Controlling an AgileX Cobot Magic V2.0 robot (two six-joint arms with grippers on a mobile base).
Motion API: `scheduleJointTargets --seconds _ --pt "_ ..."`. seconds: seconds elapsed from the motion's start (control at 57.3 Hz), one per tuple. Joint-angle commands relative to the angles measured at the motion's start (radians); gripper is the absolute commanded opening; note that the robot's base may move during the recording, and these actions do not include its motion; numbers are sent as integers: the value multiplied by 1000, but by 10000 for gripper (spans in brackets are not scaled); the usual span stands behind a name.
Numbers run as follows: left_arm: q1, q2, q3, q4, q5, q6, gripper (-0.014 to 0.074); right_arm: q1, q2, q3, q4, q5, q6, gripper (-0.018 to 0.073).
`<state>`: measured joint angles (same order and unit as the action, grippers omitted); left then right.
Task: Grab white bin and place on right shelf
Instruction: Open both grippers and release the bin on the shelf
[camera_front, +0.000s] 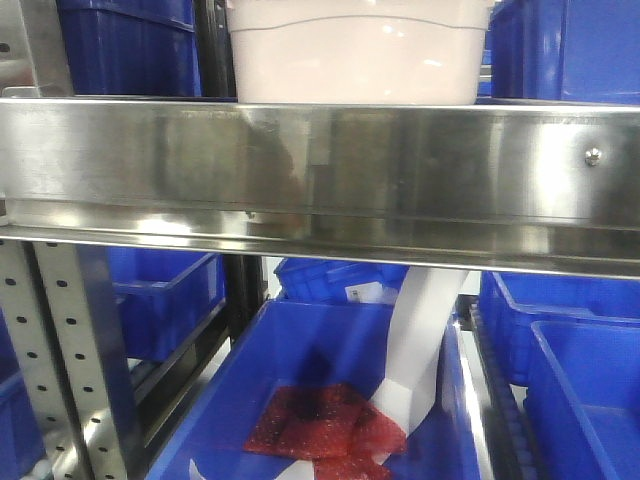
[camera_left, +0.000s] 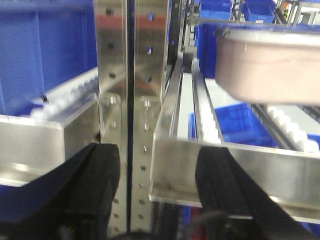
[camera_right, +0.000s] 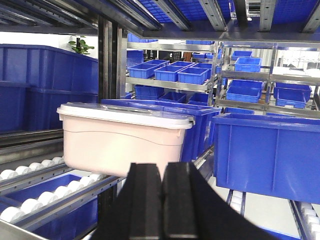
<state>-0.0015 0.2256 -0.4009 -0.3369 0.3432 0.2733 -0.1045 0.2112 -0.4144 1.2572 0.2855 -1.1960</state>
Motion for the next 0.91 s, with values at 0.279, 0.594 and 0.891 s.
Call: scheduleJointTargets --seconds 0.279,0.594,0.891 --pt "-130 -241 280 91 -223 -88 -118 1 10 -25 28 -30 -3 70" --pt "-125 -250 437 75 -393 -88 -118 1 11 -25 28 -28 -3 70" --pt "-120 -250 437 98 -403 -88 -118 1 11 -25 28 -25 -3 70"
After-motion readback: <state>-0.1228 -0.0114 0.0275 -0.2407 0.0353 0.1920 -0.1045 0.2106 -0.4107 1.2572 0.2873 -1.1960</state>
